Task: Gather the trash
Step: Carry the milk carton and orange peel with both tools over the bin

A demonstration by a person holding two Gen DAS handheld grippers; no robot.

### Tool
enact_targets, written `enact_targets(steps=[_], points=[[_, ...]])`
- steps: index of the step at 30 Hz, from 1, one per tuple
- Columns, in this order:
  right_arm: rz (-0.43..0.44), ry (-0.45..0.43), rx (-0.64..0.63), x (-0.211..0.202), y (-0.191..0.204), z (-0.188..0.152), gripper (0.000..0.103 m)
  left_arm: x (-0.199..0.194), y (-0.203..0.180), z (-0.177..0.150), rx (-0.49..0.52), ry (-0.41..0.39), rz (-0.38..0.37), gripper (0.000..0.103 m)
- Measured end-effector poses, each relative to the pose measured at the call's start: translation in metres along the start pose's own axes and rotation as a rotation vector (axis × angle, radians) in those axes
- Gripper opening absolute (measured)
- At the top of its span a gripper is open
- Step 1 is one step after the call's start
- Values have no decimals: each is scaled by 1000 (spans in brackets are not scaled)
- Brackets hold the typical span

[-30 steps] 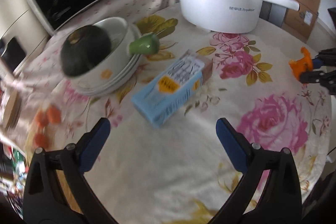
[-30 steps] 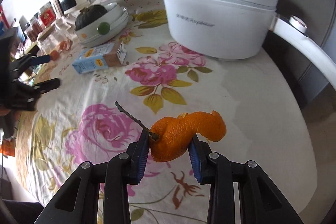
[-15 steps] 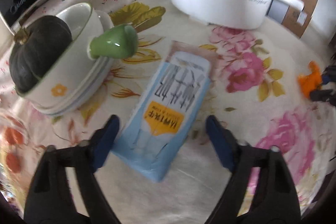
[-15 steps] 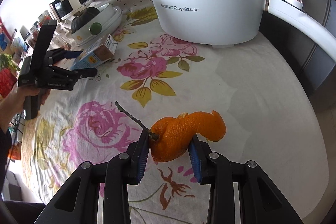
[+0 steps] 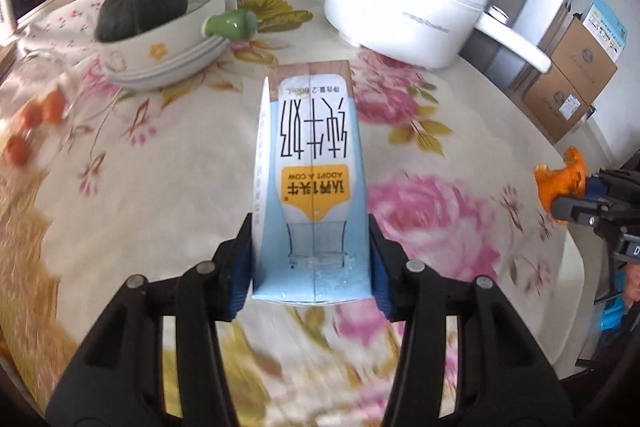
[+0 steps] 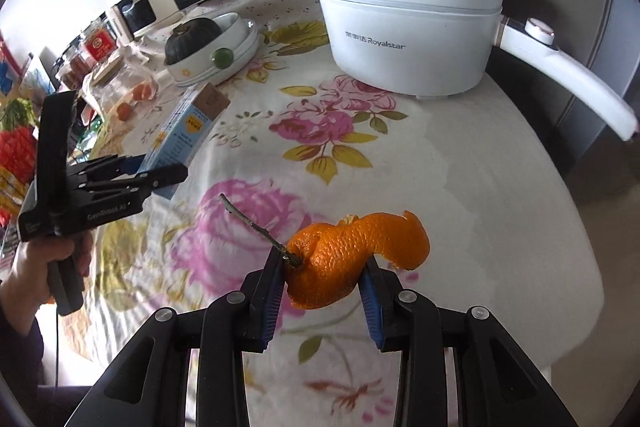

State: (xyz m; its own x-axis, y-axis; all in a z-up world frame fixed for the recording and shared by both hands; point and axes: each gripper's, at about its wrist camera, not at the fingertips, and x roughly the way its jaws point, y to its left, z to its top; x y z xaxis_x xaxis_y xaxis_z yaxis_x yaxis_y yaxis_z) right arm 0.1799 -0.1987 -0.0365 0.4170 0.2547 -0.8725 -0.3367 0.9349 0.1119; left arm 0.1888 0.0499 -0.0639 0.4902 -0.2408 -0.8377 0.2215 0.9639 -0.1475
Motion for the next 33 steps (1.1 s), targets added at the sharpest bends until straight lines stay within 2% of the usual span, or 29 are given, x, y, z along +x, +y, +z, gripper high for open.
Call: enact_targets(steps=[10,15,19,25,33], points=[[-1,-24,-3,-62,33,-58,36,-69,-40,-72,-29,2,-67,51],[-16,-39,12,-86,38,-82,36,-87,-57,-100,-72,10,-136,51],[-40,-53,35,-99,35,-99,36,-96,-73,-115,-67,8,-163,51],[-56,-72,99,-114,13,-130,36,-91,-96,-127,-83,23,-232,51],[-108,-31,214,-125,-45,-160,36,-73,-154,-130,17,53,-292,51]])
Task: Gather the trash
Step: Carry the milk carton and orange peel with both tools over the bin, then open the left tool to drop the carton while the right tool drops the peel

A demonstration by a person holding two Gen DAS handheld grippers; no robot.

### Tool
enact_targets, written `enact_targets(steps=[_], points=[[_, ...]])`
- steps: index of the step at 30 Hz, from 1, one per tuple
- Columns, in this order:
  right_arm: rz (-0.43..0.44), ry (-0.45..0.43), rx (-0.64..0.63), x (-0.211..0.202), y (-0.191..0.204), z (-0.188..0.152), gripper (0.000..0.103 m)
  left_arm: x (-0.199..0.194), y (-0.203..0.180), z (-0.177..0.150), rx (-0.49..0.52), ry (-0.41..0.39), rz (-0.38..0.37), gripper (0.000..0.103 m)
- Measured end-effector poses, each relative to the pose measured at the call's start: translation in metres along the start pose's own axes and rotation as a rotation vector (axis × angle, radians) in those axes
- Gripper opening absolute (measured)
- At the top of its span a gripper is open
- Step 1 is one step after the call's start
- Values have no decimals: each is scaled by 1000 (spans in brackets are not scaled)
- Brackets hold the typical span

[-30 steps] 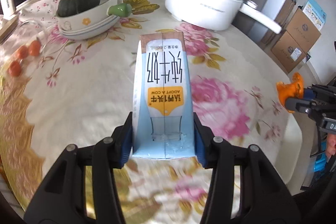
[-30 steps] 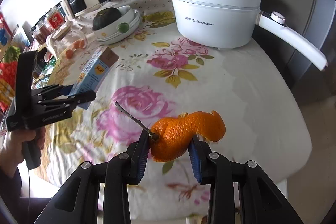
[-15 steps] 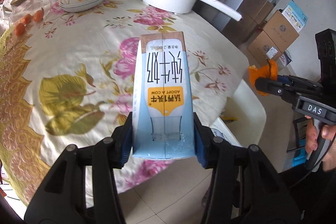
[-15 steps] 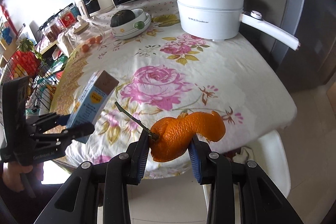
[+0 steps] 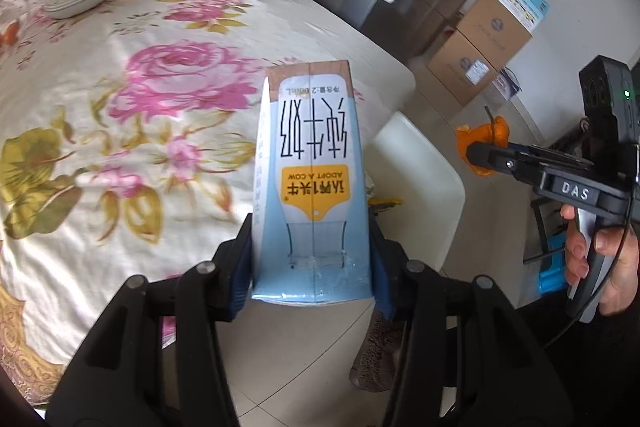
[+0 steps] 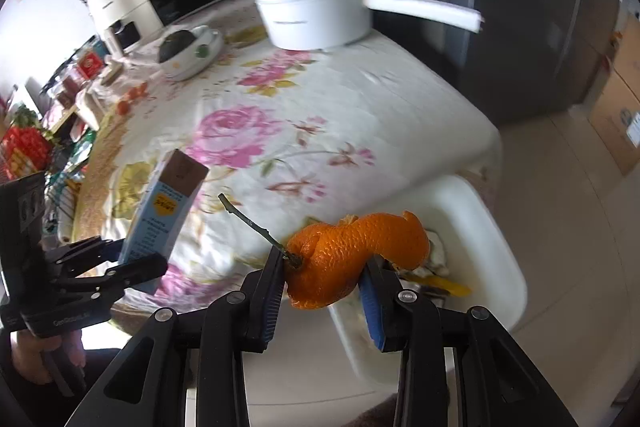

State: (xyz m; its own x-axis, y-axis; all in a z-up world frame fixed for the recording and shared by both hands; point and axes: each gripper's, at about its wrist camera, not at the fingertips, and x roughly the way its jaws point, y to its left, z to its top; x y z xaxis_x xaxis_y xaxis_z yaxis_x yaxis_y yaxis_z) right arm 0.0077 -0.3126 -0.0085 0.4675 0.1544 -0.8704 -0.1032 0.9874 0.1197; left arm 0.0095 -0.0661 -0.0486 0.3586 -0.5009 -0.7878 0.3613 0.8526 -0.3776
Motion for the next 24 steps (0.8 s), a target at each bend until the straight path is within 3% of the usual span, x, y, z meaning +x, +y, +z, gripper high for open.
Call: enact_targets(steps=[13,24], points=[[-82,58,145,0,-88,-30,36,67,-75,2,152,99,-81,51],[-119,90,182,4,-117,-40,37,106,-92,9,231,79,-61,52]])
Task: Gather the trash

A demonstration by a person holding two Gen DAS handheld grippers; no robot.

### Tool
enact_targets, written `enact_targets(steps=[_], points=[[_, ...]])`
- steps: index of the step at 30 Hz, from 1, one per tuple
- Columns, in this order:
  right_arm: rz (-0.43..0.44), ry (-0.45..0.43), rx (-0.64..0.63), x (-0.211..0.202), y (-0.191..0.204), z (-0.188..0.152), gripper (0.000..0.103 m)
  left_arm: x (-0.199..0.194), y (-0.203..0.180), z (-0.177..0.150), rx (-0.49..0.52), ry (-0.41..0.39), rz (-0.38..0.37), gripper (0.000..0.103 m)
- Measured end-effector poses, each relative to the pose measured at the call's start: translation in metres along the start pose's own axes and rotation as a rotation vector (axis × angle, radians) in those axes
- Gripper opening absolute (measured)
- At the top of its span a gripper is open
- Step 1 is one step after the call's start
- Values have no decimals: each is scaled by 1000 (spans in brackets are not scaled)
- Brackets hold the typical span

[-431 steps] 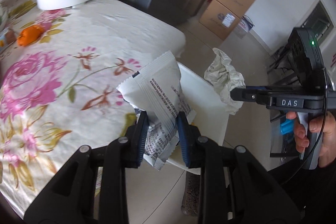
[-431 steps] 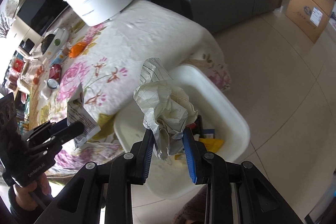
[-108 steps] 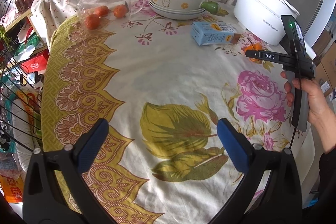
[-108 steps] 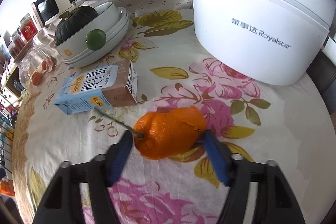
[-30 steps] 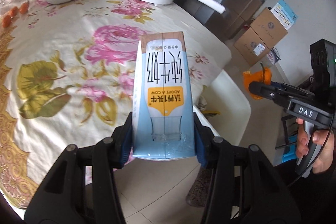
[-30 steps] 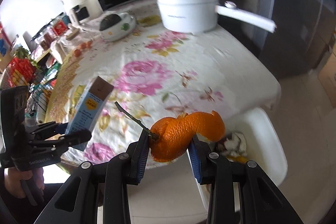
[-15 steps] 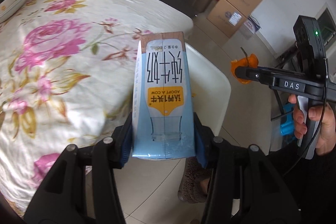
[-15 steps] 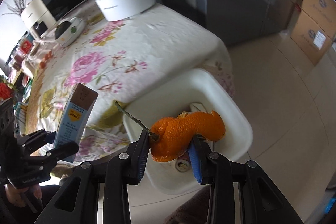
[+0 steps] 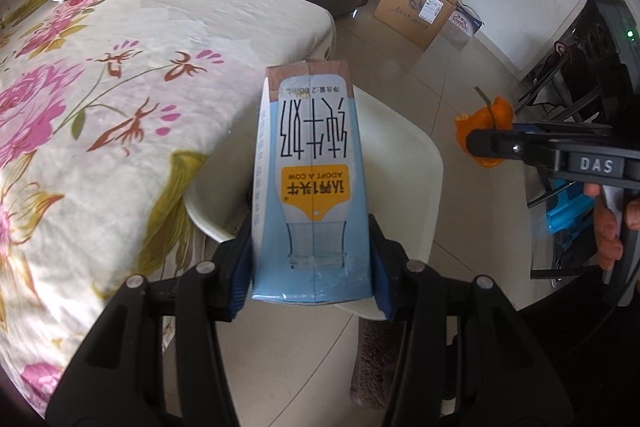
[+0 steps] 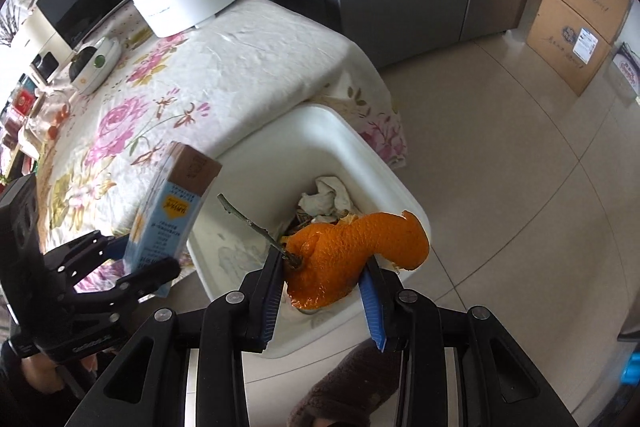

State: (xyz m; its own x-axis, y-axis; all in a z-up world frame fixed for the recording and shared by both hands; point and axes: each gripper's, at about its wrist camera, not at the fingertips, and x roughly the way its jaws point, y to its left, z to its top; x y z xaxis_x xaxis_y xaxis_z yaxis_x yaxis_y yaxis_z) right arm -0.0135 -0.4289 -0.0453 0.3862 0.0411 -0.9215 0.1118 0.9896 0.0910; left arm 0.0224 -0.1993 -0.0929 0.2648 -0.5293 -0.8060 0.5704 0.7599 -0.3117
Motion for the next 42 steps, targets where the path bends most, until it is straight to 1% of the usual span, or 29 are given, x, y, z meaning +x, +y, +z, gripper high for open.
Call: enact_targets(steps=[2,4,5,9,12,14,20,24,26,27,28,29,32,34,36,40,42], points=[[-4,2,5,1,-2,0,37,3,-2,3,19,-9,29,54],[-8,5,12,1,-6,0,37,4,-1,5,18,-7,38,81],[-9,6,15,1,-8,0,37,3,-1,6,10,-12,57,85],[-20,12,20,4,-12,0,37,-4,6,6,-10,-17,105,87],[-24,17,22,5,-13,1,37,-11,11,3,-12,-24,137,92],[-22,19,20,6,-11,1,37,-13,12,2,-11,-26,154,93],[-9,12,10,5,5,9,38,-27,17,-1,-19,-35,196,93],[1,-9,12,3,21,17,41,-39,25,-5,-34,-46,227,94],[7,-24,27,2,27,22,51,-45,28,-6,-41,-53,246,95],[12,-33,41,1,29,24,66,-50,31,-8,-46,-60,265,95],[14,-41,54,-1,30,25,76,-55,33,-9,-51,-66,288,96],[15,-53,67,-3,32,27,79,-57,35,-9,-54,-69,302,96],[13,-68,68,-5,41,29,80,-69,43,-13,-71,-80,337,96],[5,-75,59,-6,48,29,80,-76,48,-18,-87,-86,344,96],[-6,-78,39,-6,54,28,81,-83,52,-22,-102,-85,349,96],[-32,-91,-4,-9,67,23,81,-92,55,-31,-93,-82,392,96],[-39,-103,-18,-12,72,21,81,-98,57,-35,-108,-80,395,96]])
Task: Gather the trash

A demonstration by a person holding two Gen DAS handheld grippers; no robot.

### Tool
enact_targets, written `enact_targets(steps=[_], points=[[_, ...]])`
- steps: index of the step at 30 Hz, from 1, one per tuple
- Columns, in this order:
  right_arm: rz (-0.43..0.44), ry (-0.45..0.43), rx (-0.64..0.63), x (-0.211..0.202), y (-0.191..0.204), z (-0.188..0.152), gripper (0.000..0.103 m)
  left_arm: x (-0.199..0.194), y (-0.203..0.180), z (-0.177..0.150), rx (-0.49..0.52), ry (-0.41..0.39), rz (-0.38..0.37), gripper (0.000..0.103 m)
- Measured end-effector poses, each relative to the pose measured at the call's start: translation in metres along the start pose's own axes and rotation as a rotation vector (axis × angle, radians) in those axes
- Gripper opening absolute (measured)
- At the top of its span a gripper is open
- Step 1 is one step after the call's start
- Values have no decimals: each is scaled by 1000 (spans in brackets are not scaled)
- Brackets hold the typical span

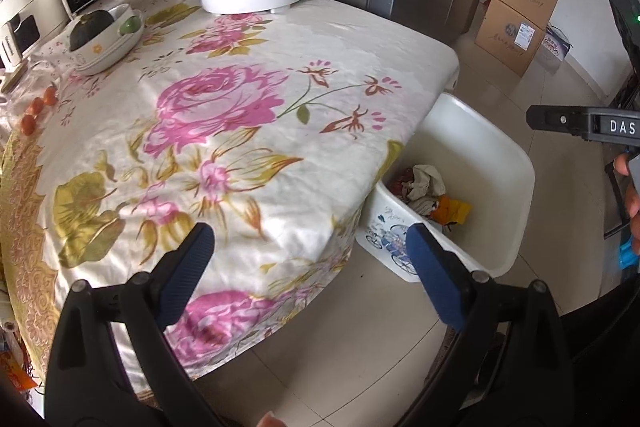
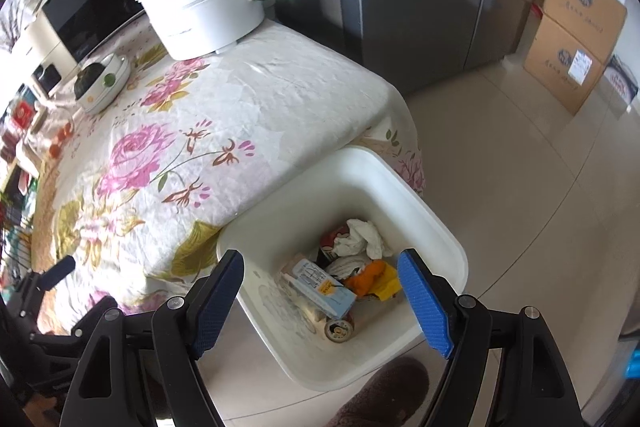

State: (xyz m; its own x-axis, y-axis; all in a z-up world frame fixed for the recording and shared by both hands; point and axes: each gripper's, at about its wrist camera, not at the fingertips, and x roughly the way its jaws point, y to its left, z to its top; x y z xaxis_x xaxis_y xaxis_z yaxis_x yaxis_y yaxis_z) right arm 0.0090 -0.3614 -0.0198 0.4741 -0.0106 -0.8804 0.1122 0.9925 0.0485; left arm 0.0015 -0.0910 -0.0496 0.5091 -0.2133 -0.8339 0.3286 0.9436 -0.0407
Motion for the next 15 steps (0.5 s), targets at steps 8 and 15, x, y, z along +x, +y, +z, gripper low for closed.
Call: enact_targets(steps=[8,15], points=[[-59,-100,-45,-34,19,-14,103,-35,2,-11,-31,-71,57,96],[-58,-215,-70,-71,33,-31,103,-73,-3,-21,-51,-172,94,96]])
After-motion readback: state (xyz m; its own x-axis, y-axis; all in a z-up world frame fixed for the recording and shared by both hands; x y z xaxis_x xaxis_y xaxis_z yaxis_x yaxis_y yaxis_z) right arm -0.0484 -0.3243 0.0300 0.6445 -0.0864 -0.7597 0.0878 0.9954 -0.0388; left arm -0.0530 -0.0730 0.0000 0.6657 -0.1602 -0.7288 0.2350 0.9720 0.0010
